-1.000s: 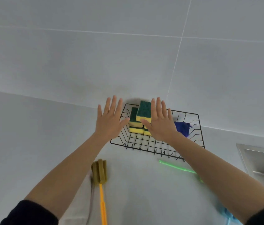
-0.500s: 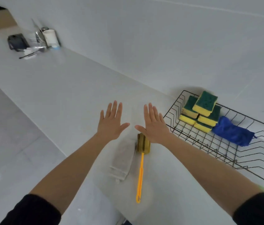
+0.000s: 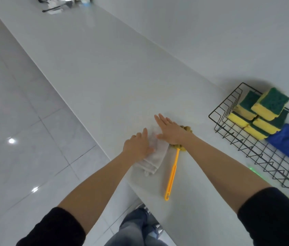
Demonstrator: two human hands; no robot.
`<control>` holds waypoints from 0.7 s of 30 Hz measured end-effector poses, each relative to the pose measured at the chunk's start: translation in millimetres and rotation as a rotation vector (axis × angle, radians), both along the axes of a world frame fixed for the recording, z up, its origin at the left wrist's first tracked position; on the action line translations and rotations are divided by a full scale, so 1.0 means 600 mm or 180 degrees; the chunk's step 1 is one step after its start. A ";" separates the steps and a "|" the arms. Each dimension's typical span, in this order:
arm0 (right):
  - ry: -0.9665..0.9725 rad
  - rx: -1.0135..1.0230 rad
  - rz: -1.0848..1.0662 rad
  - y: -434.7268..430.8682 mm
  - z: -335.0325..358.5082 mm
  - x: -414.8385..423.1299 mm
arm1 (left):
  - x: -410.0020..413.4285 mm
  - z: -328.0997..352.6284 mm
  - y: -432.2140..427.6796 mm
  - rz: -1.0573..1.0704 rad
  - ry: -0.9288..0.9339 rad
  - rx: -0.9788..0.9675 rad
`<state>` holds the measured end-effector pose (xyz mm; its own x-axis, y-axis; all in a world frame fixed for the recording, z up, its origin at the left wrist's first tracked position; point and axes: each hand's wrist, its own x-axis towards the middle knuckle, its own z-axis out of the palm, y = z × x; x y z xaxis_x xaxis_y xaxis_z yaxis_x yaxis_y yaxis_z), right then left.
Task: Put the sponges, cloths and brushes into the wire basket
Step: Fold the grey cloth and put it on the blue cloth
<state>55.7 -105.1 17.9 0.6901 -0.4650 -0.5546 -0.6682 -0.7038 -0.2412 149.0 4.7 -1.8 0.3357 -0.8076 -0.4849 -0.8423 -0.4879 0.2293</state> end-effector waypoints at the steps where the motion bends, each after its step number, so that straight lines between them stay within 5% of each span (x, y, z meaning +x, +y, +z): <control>1: 0.0051 0.0074 0.0027 -0.001 -0.004 0.003 | -0.004 -0.005 0.000 0.0010 0.0079 0.0009; 10: 0.0228 0.0274 -0.0117 -0.012 -0.020 0.019 | -0.009 -0.017 -0.010 0.0638 0.0701 -0.0123; 21: -0.0317 0.0619 -0.0492 -0.031 0.007 0.001 | 0.025 -0.016 -0.009 0.0994 0.1699 0.0114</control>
